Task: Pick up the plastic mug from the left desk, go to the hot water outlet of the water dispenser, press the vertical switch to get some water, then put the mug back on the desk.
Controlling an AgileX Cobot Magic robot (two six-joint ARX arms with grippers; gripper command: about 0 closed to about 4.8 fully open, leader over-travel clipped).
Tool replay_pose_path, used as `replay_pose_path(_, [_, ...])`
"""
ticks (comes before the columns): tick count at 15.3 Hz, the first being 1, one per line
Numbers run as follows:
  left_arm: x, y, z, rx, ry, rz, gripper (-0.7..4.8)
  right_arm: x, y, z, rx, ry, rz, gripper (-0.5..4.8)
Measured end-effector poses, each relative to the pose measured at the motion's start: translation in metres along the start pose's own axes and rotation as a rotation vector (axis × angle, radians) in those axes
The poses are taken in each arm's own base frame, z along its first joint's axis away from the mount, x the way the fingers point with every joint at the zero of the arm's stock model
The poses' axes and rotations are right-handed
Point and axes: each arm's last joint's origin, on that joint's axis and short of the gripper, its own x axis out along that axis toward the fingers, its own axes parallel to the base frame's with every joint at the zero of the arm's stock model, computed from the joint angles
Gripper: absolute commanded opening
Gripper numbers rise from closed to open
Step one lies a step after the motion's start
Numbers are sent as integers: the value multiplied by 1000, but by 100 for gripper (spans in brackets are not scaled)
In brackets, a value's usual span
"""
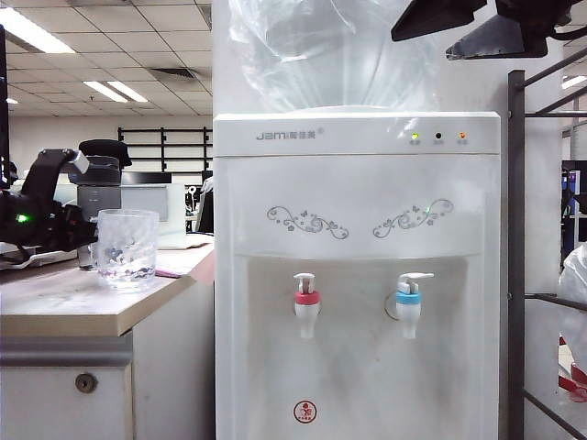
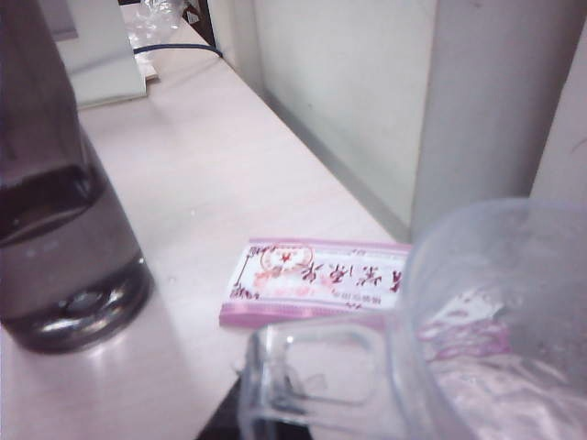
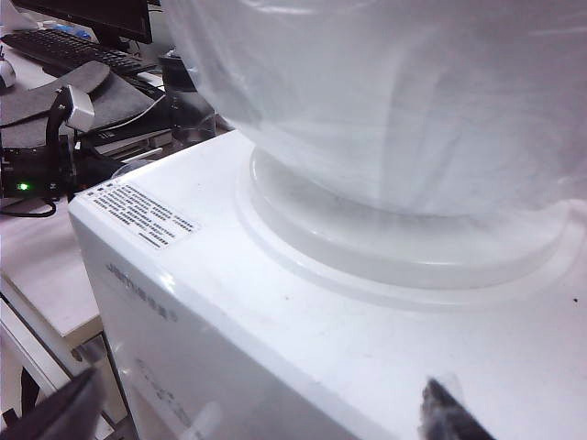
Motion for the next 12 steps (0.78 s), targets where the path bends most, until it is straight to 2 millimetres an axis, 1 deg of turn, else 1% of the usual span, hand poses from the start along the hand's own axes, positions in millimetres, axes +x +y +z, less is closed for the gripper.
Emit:
replay_pose_path(1, [0, 0, -1, -7, 5, -1, -6, 0, 0, 0, 0, 0, 0, 479])
replay_pose_path(2, [0, 0, -2, -83, 12, -2, -6, 0, 0, 0, 0, 0, 0, 479])
replay_pose_path(3, [0, 0, -2, -121, 15, -1, -7, 0, 0, 0, 0, 1, 0, 479])
replay_pose_path(4, [-1, -1, -4, -264, 33, -1, -6, 0, 0, -1, 2, 5, 1, 479])
replay_pose_path(5, [-4, -1, 3, -367, 44, 4, -6, 0, 0, -2, 8, 23, 2, 479])
replay_pose_path(6, [-8, 1, 19, -380, 10, 9, -7, 0, 0, -4, 13, 38, 3, 479])
replay_pose_path(7, [-11, 3, 30, -386, -15, 11, -7, 0, 0, -4, 15, 43, 3, 479])
replay_pose_path(8, [-18, 5, 53, -410, -64, 13, -7, 0, 0, -5, 17, 49, 4, 479])
replay_pose_path(9, [-22, 6, 64, -426, -83, 10, -6, -1, 1, -5, 18, 50, 4, 479])
replay_pose_path(10, [-30, 6, 83, -448, -108, -10, -6, -1, 1, -4, 19, 49, 7, 479])
replay_pose_path(11, [-48, 3, 115, -472, -108, -47, -6, -4, 2, -3, 22, 55, 24, 479])
replay_pose_path(12, [-69, -7, 142, -498, -39, -64, -6, -13, 5, 0, 24, 58, 26, 479])
